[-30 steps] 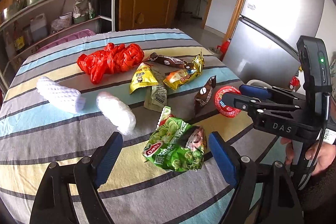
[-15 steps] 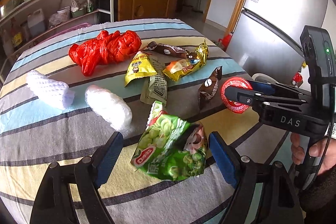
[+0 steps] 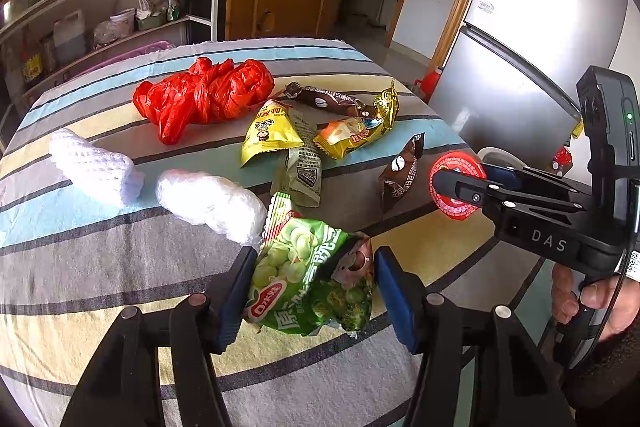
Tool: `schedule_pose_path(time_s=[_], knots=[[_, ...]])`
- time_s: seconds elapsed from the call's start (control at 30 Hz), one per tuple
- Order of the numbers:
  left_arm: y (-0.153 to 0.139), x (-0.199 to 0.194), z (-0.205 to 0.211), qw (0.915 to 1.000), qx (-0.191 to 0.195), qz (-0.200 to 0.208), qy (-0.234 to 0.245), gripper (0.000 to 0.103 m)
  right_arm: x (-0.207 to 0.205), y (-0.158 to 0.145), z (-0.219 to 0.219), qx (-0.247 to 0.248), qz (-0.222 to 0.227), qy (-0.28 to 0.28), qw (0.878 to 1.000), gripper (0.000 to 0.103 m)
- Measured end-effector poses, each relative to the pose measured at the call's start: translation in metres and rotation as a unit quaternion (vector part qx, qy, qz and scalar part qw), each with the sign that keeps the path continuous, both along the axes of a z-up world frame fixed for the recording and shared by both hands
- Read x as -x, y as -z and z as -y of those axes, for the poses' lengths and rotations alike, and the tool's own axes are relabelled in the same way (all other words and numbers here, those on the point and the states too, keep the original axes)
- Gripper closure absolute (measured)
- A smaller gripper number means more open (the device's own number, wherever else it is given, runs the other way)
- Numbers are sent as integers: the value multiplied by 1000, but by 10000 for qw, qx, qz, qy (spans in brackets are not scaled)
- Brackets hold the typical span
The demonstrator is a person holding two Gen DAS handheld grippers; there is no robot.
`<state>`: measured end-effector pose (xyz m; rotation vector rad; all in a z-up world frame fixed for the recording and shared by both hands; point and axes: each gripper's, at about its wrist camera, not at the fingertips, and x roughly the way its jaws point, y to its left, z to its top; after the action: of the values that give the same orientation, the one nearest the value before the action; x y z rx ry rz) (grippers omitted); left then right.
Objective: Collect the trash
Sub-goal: 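Grasp the green chip bag with the left gripper while the right gripper grasps the red-lidded cup, then carry the chip bag and red-lidded cup over the bin and release both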
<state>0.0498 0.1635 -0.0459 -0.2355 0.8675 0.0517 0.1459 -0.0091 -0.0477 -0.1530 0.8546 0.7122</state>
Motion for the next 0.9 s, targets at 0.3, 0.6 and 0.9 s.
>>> schedule_pose_path(time_s=[0.3,0.6,0.9], knots=[[-8,5,4,9999,-16,127,52,45,6,-7,7,-129,123,68,9998,61],[-26,5,15,9994,-73,293,184,45,17,-18,18,-264,230,166,9992,61],[-41,-6,37,9982,-78,405,435,45,28,-34,49,-340,406,501,9973,61]])
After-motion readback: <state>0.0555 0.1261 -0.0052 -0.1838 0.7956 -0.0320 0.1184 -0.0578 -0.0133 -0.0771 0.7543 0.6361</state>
